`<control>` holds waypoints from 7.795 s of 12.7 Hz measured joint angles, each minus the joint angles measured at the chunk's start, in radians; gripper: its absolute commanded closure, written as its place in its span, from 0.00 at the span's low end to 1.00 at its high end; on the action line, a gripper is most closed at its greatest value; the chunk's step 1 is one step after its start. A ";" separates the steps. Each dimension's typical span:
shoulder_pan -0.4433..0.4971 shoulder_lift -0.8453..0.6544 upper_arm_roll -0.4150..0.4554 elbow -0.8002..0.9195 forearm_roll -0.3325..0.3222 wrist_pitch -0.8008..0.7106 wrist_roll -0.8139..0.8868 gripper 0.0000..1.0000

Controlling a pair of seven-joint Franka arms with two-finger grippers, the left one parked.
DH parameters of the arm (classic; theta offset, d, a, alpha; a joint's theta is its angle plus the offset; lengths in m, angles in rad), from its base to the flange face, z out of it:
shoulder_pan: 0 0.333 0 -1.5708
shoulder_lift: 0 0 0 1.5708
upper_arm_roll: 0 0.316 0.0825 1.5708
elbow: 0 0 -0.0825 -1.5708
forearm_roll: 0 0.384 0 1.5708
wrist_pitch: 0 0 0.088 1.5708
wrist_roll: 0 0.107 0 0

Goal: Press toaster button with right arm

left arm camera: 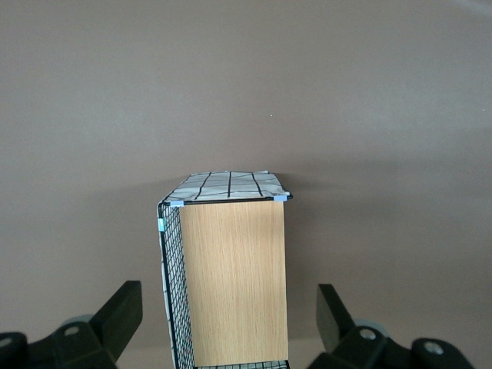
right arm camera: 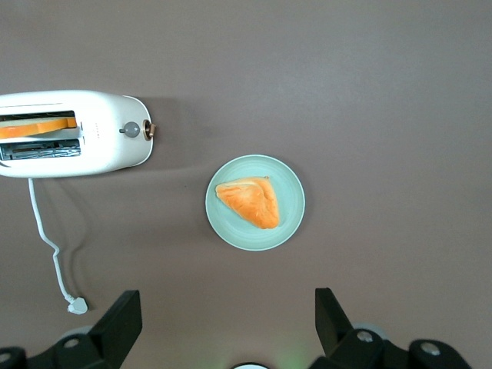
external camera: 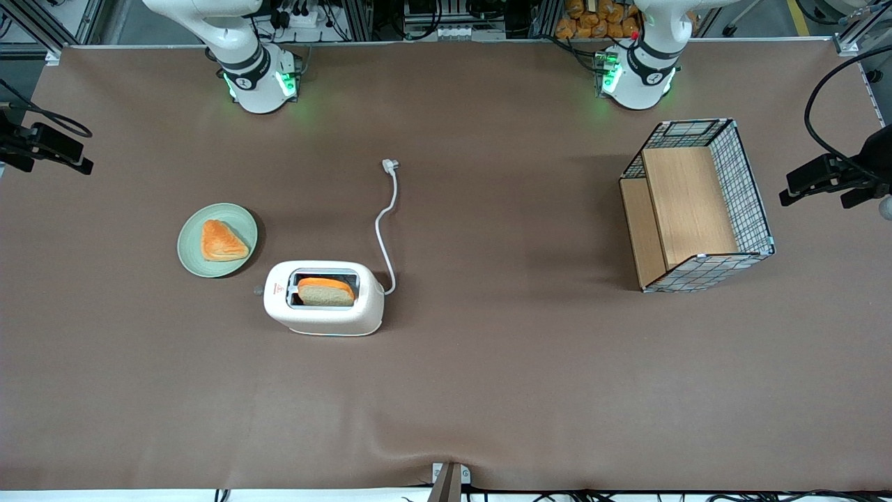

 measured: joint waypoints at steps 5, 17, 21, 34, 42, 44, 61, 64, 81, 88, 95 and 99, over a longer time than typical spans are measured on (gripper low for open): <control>0.000 0.000 0.000 0.000 0.000 -0.001 -0.001 0.00; 0.024 0.075 0.018 -0.022 0.104 -0.001 -0.002 0.00; 0.026 0.182 0.018 -0.026 0.205 0.005 -0.002 0.39; 0.082 0.414 0.020 -0.132 0.428 0.331 -0.141 1.00; 0.098 0.497 0.020 -0.132 0.501 0.417 -0.209 1.00; 0.112 0.517 0.019 -0.131 0.501 0.455 -0.209 1.00; 0.084 0.627 0.011 -0.132 0.625 0.510 -0.318 1.00; 0.068 0.636 0.011 -0.133 0.672 0.497 -0.339 1.00; 0.037 0.629 -0.075 0.029 0.668 0.213 -0.357 0.00; 0.040 0.528 -0.129 0.177 0.375 0.091 -0.356 0.00; 0.062 0.286 -0.132 0.127 0.151 0.080 -0.327 0.00; 0.074 0.169 -0.127 0.038 0.127 0.068 -0.202 0.00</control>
